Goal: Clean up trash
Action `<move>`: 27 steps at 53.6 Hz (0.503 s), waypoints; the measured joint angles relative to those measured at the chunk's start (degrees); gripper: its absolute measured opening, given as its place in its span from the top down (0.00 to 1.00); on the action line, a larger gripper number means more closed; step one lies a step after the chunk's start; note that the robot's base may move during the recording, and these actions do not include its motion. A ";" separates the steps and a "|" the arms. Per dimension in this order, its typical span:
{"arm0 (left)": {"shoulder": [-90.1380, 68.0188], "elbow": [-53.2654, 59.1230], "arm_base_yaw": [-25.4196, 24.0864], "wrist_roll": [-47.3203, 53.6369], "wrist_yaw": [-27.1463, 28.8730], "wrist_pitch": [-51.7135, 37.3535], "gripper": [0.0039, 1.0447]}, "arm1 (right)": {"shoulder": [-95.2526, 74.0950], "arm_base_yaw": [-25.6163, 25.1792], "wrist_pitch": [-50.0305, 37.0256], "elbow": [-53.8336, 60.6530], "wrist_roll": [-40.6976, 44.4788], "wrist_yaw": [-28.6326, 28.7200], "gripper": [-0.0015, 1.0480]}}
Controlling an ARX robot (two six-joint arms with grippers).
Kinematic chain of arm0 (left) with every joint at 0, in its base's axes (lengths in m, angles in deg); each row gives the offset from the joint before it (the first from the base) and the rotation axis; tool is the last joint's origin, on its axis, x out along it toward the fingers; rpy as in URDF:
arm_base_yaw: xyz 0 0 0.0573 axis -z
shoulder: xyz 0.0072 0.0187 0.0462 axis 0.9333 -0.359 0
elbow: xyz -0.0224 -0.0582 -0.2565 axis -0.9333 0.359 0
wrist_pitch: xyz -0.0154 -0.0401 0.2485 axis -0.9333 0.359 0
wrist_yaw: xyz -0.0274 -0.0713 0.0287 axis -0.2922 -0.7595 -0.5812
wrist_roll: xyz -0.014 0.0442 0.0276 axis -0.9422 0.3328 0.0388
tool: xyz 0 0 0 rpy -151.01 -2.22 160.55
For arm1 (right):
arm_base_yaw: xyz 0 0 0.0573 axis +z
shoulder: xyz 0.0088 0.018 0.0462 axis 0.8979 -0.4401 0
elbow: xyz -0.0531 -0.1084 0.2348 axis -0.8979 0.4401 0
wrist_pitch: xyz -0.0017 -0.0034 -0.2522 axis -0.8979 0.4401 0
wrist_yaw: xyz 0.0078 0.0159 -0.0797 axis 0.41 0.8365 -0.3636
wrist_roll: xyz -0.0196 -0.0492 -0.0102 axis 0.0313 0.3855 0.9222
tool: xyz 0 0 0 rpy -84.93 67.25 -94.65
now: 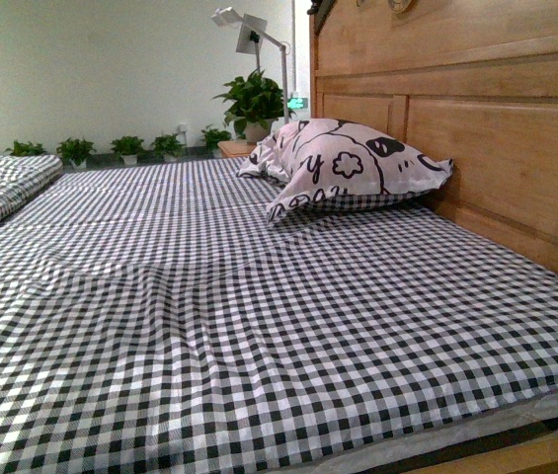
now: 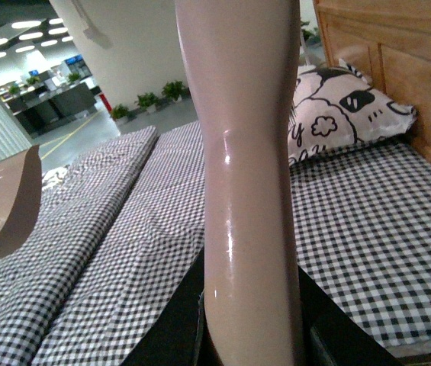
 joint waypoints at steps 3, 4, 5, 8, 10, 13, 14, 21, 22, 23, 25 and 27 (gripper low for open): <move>1.33 1.07 1.49 -1.36 1.55 0.02 0.75 | 0.24 -0.17 0.00 0.02 0.79 -0.17 0.82; 1.86 1.51 1.97 -1.86 1.90 0.07 0.75 | 0.28 -0.22 0.00 0.04 1.14 -0.55 0.82; 2.08 1.70 2.19 -2.12 2.03 0.07 0.75 | 0.31 -0.28 0.02 0.04 1.31 -0.74 0.82; 3.06 2.58 3.08 -3.41 2.95 0.28 0.75 | 0.31 -0.83 0.33 0.20 2.08 -1.33 0.82; 3.58 3.15 3.61 -4.35 2.97 0.46 0.75 | 0.28 -1.33 0.76 0.44 2.73 -1.70 0.82; 3.89 3.69 4.02 -5.40 3.08 0.57 0.75 | 0.26 -1.81 1.62 0.52 3.74 -3.17 0.82; 3.93 3.82 4.07 -5.77 3.13 0.61 0.75 | 0.24 -2.01 1.86 0.55 3.96 -3.91 0.82; 4.02 3.93 4.20 -6.69 3.13 0.68 0.75 | 0.20 -2.19 2.01 0.55 5.05 -4.11 0.82; 4.02 3.93 4.20 -6.69 3.13 0.68 0.75 | 0.22 -2.19 2.01 0.55 5.07 -4.09 0.82; 4.04 3.93 4.20 -6.73 3.13 0.68 0.75 | 0.22 -2.19 2.01 0.55 5.14 -4.07 0.82; 4.07 3.93 4.20 -6.78 3.15 0.68 0.75 | 0.24 -2.19 2.01 0.55 5.20 -4.09 0.82; 4.07 3.93 4.20 -6.88 3.17 0.68 0.75 | 0.22 -2.19 2.01 0.55 5.20 -4.11 0.82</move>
